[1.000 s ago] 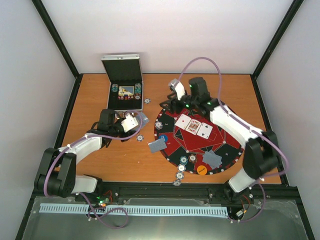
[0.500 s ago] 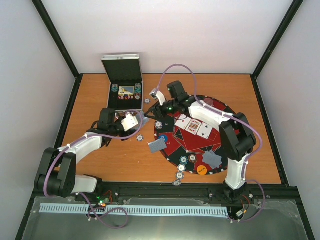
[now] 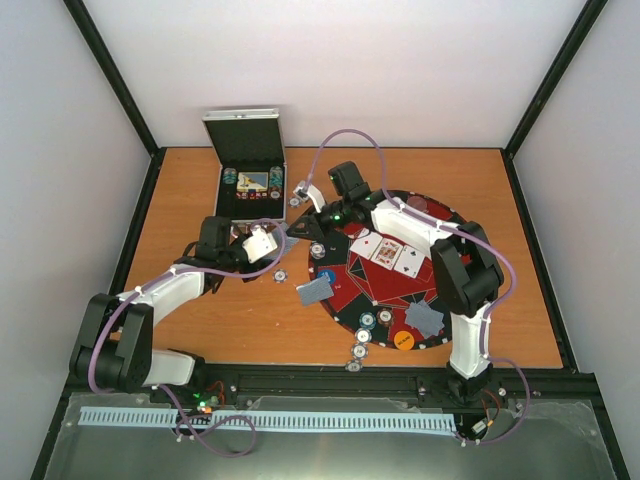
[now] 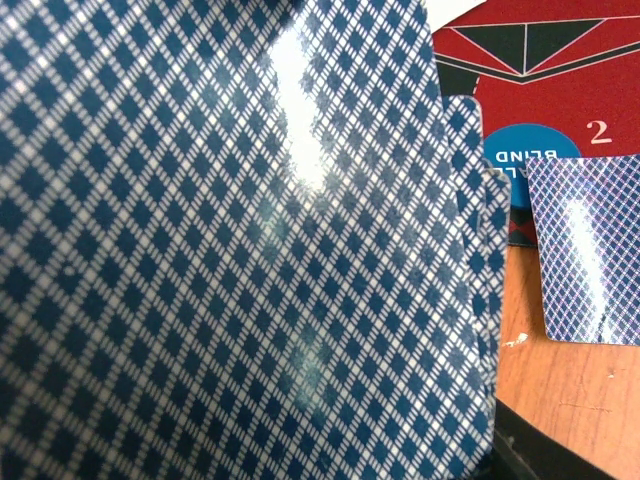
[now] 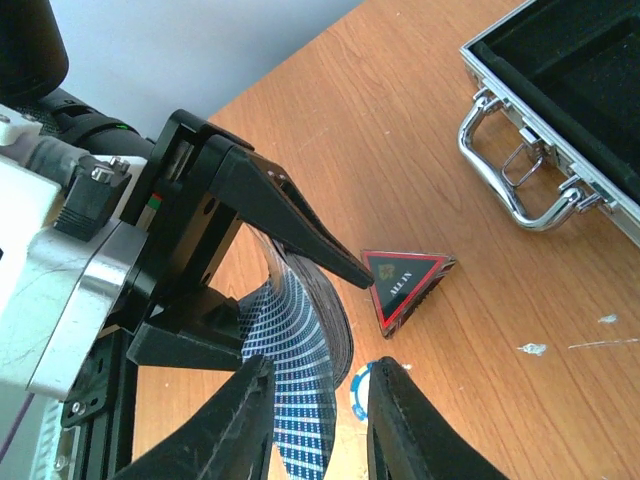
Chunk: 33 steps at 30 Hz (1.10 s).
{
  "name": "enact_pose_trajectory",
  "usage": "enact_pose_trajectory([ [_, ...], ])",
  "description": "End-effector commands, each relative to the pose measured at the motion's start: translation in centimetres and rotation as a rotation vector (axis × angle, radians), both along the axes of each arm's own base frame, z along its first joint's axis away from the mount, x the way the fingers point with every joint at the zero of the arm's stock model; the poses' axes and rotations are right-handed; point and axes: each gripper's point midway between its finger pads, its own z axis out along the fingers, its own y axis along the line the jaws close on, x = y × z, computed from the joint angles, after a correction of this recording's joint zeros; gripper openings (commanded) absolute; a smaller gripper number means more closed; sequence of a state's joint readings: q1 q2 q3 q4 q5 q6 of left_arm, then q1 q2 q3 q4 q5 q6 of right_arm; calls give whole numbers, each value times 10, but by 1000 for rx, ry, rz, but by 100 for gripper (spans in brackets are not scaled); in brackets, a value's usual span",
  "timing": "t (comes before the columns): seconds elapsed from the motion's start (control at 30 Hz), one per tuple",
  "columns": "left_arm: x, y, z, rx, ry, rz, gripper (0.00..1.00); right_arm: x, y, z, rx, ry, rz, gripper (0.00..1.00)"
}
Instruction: Distribute texas hold em gaming equipment
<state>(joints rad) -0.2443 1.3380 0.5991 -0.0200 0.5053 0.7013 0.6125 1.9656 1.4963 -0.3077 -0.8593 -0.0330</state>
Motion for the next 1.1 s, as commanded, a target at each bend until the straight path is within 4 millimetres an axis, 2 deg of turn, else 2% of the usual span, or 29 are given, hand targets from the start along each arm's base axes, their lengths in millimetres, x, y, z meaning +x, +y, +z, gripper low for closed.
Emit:
enact_pose_trajectory([
  [0.0,10,-7,18,-17,-64,-35,53,-5,5,5,14,5,32,29],
  [0.1,10,-7,18,-18,-66,-34,53,-5,6,3,12,12,34,28],
  [0.4,10,-7,19,-18,-67,-34,53,-6,5,10,30,23,49,4],
  [0.53,9,-7,18,-17,-65,-35,53,-6,5,19,52,30,60,3],
  [0.63,7,-6,17,-17,-62,-34,53,1,-5,32,72,11,37,3],
  [0.8,6,-6,17,-18,-63,-34,53,11,-28,73,125,-56,0,3],
  [0.9,6,-6,18,-17,-67,-32,53,17,-51,92,127,-80,-38,3],
  [1.0,5,-5,16,-16,-62,-26,53,30,-89,104,80,-105,-145,3],
  [1.07,4,-5,17,-25,-56,-23,53,45,-124,101,-31,-144,-274,3],
])
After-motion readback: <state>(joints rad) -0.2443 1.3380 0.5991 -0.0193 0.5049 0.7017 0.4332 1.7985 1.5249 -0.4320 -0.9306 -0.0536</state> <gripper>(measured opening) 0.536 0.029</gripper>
